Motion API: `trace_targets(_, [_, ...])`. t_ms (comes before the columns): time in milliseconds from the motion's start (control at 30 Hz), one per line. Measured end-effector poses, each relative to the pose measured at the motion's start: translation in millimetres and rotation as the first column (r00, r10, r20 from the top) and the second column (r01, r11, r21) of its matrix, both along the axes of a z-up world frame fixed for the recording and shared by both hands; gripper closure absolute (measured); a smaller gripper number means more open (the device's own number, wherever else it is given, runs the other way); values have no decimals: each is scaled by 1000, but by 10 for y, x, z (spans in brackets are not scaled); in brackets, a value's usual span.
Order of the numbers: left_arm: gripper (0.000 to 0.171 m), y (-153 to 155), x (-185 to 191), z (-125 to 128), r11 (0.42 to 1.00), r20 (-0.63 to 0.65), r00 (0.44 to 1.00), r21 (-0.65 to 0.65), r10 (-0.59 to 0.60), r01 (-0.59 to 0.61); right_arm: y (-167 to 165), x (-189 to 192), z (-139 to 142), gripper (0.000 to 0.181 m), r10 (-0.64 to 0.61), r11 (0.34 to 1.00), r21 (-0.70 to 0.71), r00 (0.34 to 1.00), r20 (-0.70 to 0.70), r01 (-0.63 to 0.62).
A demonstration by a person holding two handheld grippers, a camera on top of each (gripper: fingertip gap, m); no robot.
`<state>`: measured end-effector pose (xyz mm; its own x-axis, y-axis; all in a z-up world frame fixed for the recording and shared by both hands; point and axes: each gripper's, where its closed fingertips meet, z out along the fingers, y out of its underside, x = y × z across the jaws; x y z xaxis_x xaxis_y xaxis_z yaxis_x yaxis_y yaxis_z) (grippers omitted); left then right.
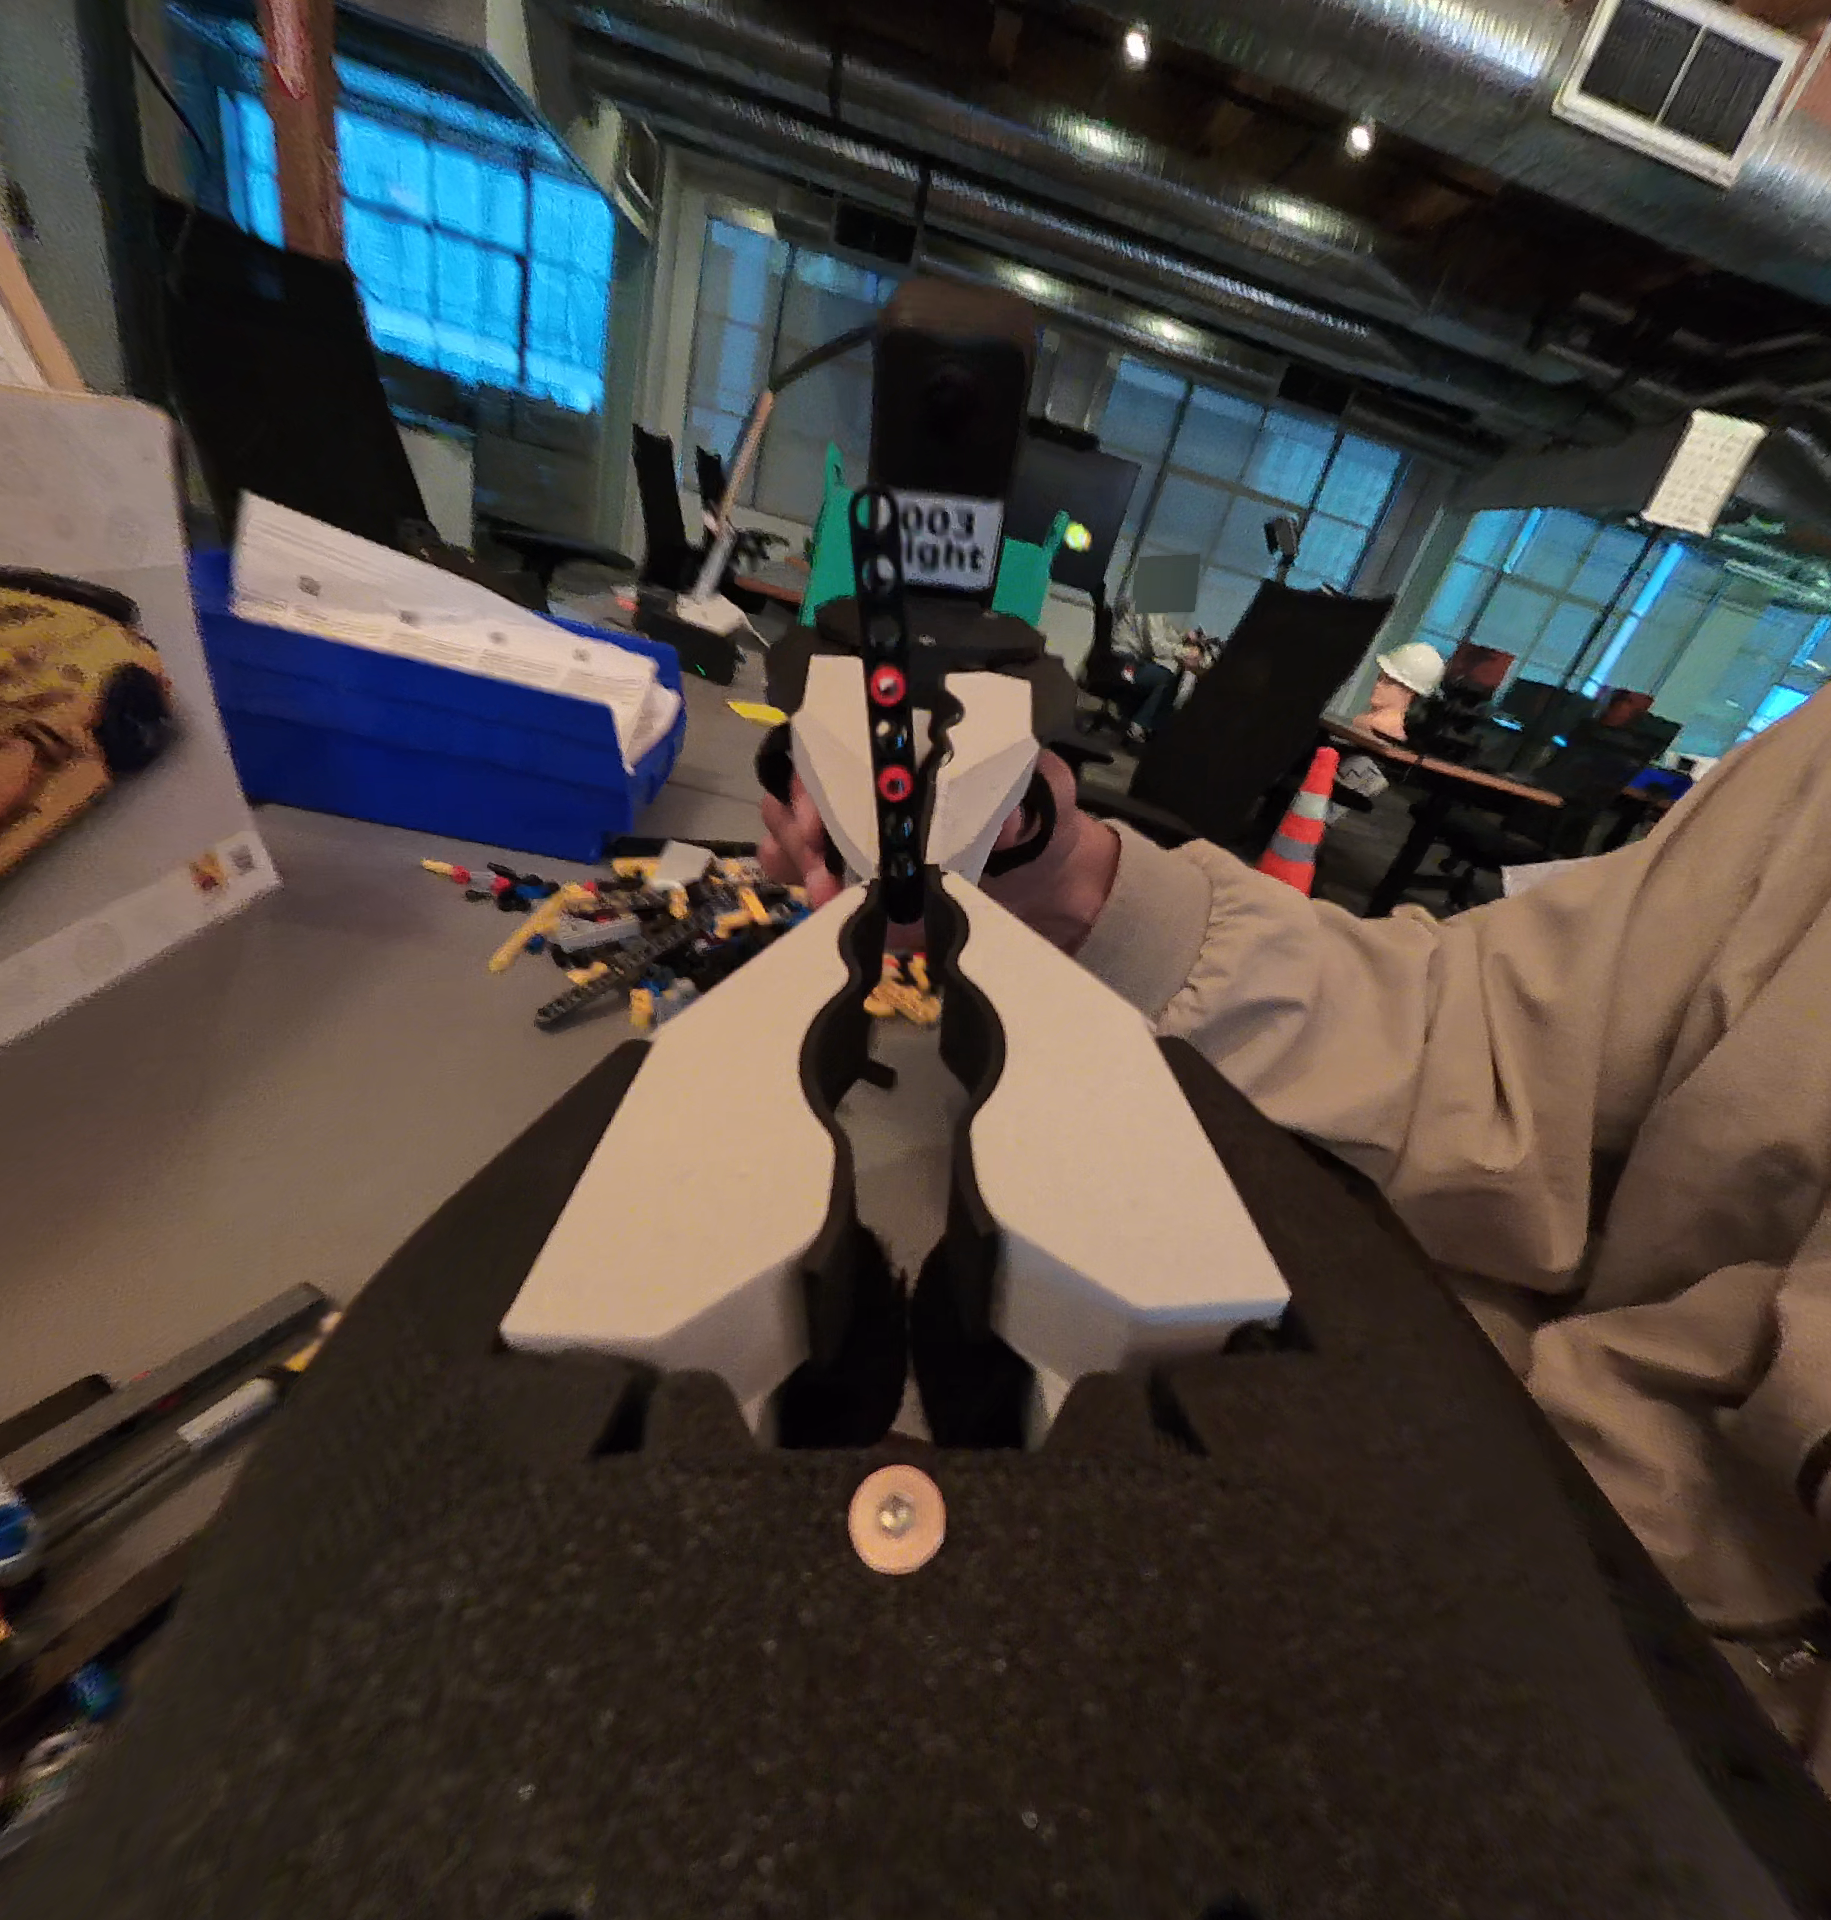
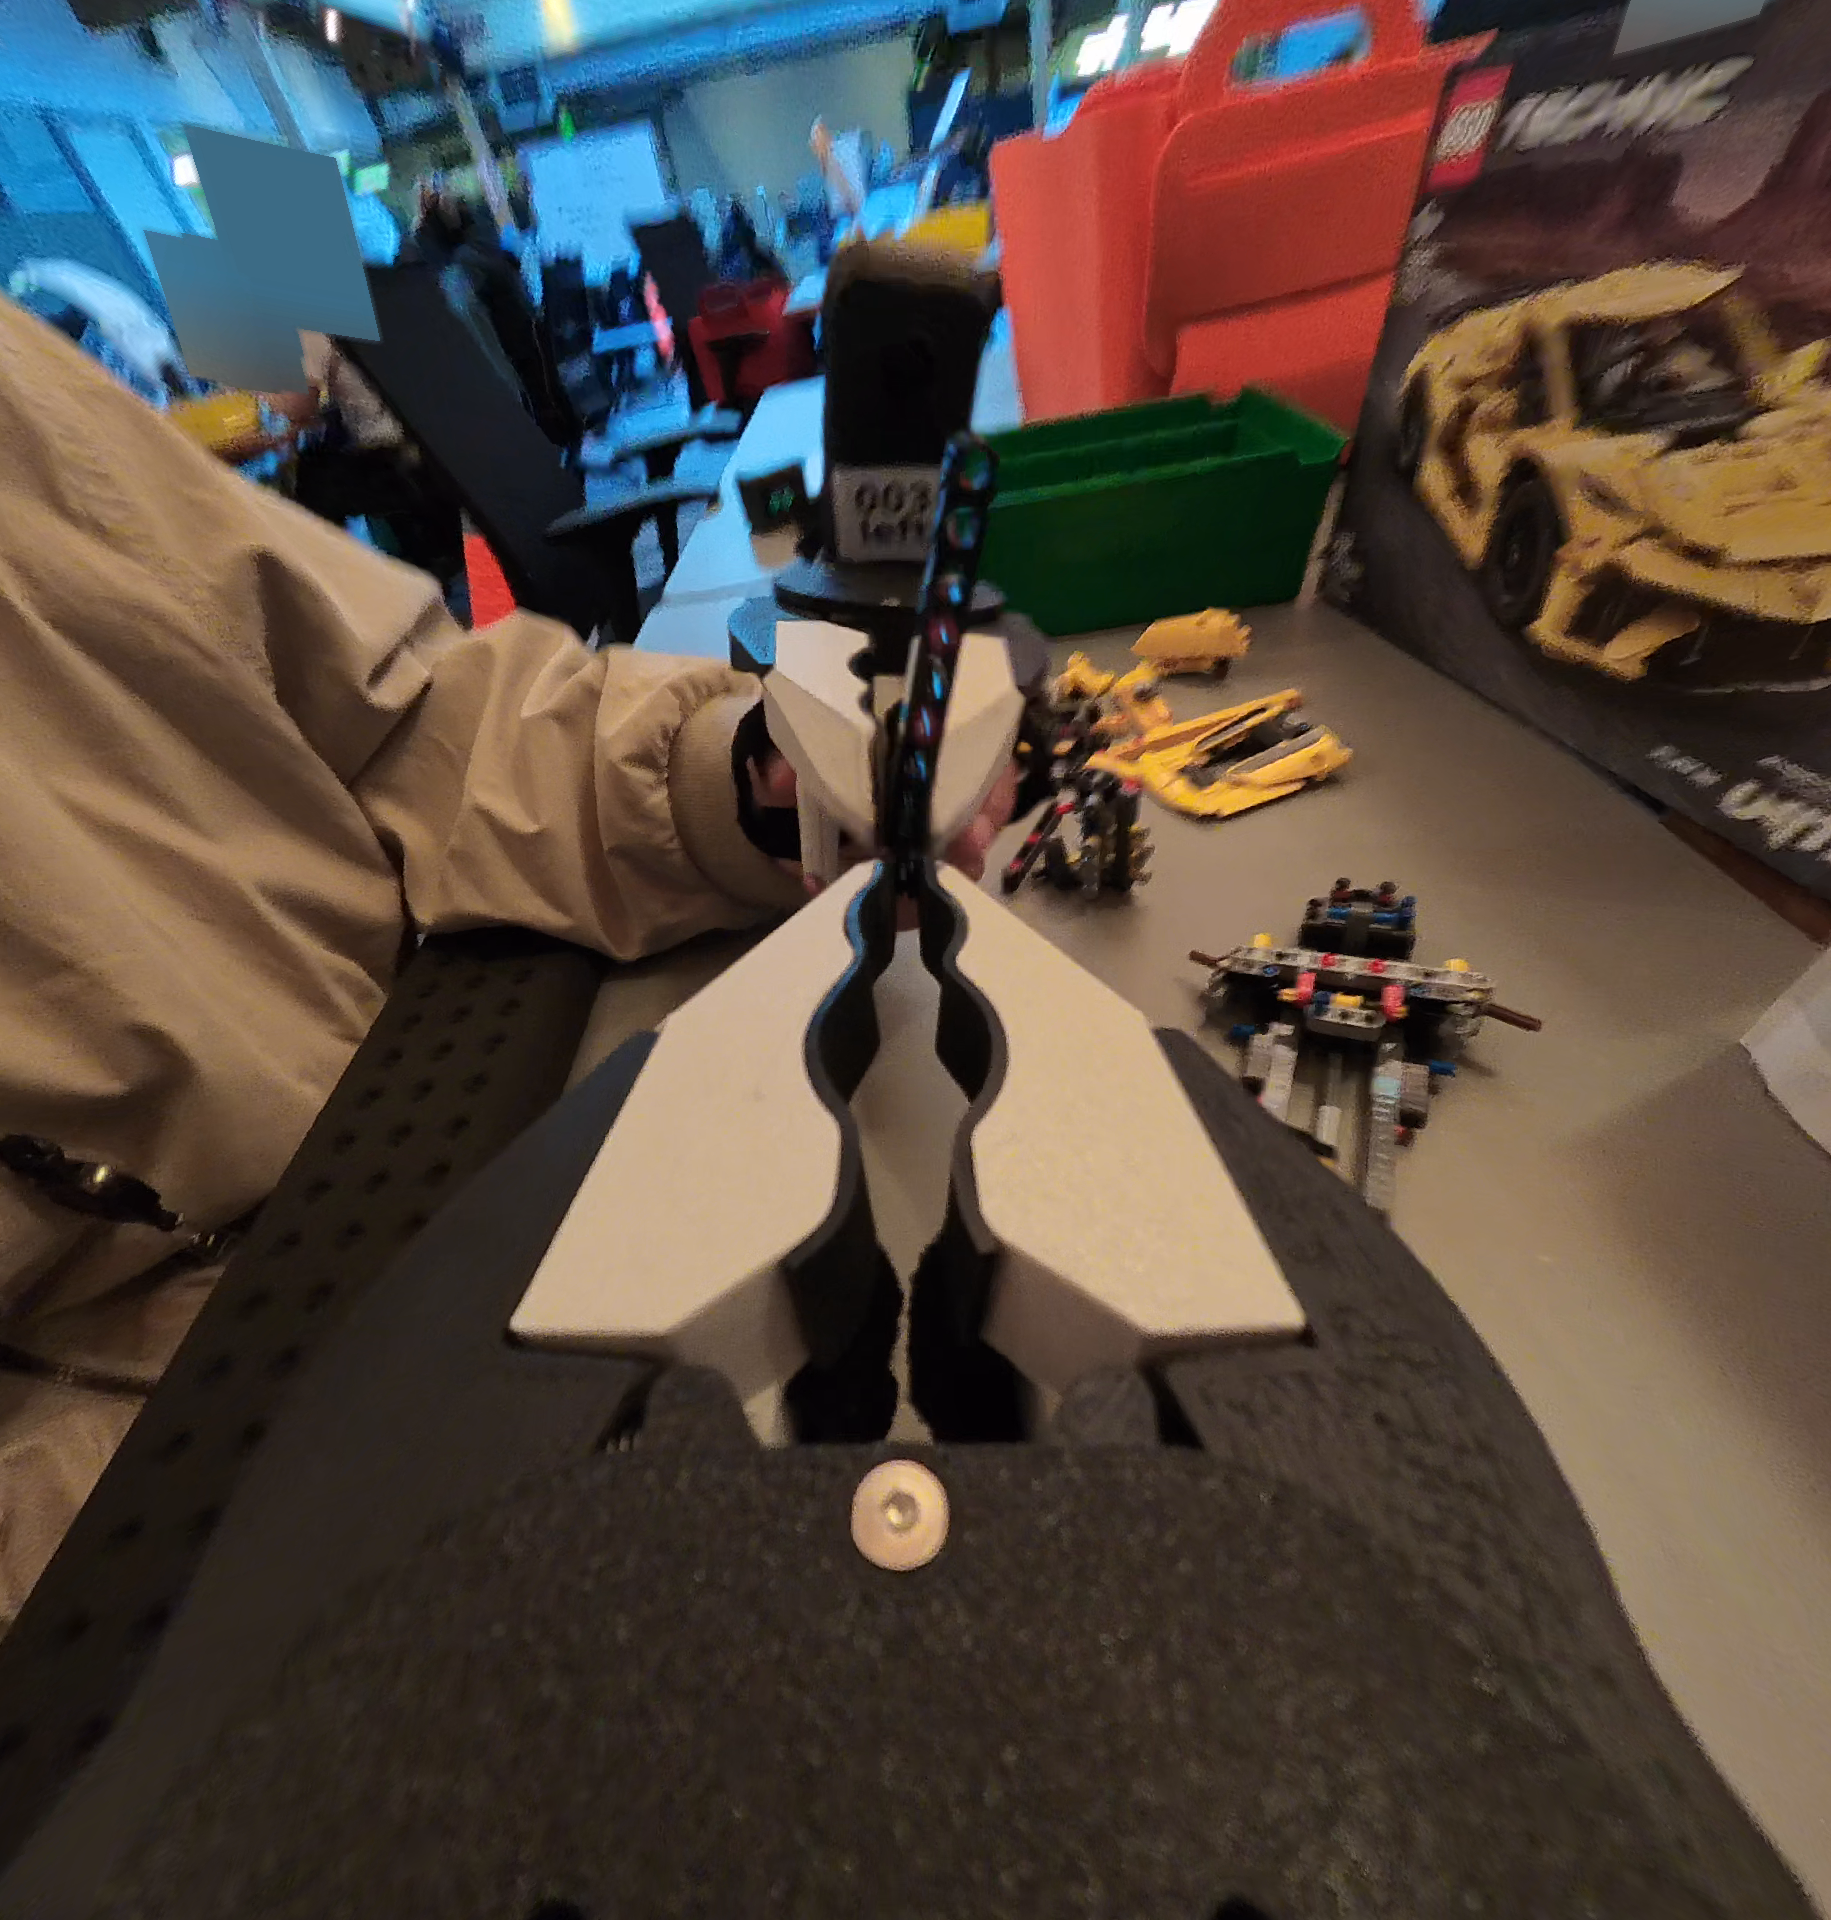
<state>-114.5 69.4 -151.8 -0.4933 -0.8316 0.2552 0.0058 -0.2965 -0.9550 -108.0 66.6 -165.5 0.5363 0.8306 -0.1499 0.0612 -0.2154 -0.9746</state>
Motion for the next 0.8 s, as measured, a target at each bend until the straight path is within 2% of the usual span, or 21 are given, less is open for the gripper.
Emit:
trace_targets(67, [165, 495, -287, 379, 984, 143, 985, -162, 98, -75, -2, 414, 52, 178, -95, 995, -8, 993, -75, 95])
trace_targets(100, [165, 752, -446, 500, 972, 182, 971, -203, 158, -121, -42, 667, 85, 178, -135, 991, -19, 983, -128, 133])
trace_targets(133, [165, 920, -544, 532, 965, 191, 961, -207, 201, -160, -103, 900, 48, 178, -162, 986, -66, 976, -149, 154])
trace_targets(167, [165, 998, -561, 497, 963, 175, 960, -201, 218, -182, -149, 1138, -107, 178, -221, 967, -152, 970, -100, 205])
trace_targets(233, [165, 989, -419, 318, 962, 92, 971, -185, 222, -203, -272, 1602, -574, 178, -366, 869, -297, 918, 153, 396])
trace_targets(300, [165, 918, -165, 31, 956, -54, 966, -137, 253, -258, -461, 1764, -876, 178, -365, 792, -392, 878, 308, 467])
trace_targets(400, [165, 905, 124, -451, 915, -245, 883, 53, 400, -400, -538, 2064, -1175, 178, -396, 695, -358, 747, 534, 624])
trace_targets(467, [165, 904, 204, -679, 866, -296, 815, 220, 498, -449, -582, 2213, -1302, 176, -392, 648, -335, 677, 623, 684])
trace_targets(567, [164, 793, 222, -827, 828, -314, 791, 403, 526, -390, -492, 2216, -1226, 167, -429, 663, -297, 674, 602, 687])
trace_targets(667, [164, 713, 80, -1115, 795, -439, 749, 576, 497, -190, -342, 2151, -1036, 165, -485, 713, -205, 682, 547, 671])
trace_targets(733, [165, 671, -75, -1292, 793, -537, 704, 606, 464, -61, -241, 2066, -917, 163, -512, 736, -155, 692, 509, 659])
trace_targets(800, [165, 582, -285, -1492, 810, -661, 634, 580, 402, 91, -92, 1742, -786, 159, -482, 806, -130, 768, 422, 577])
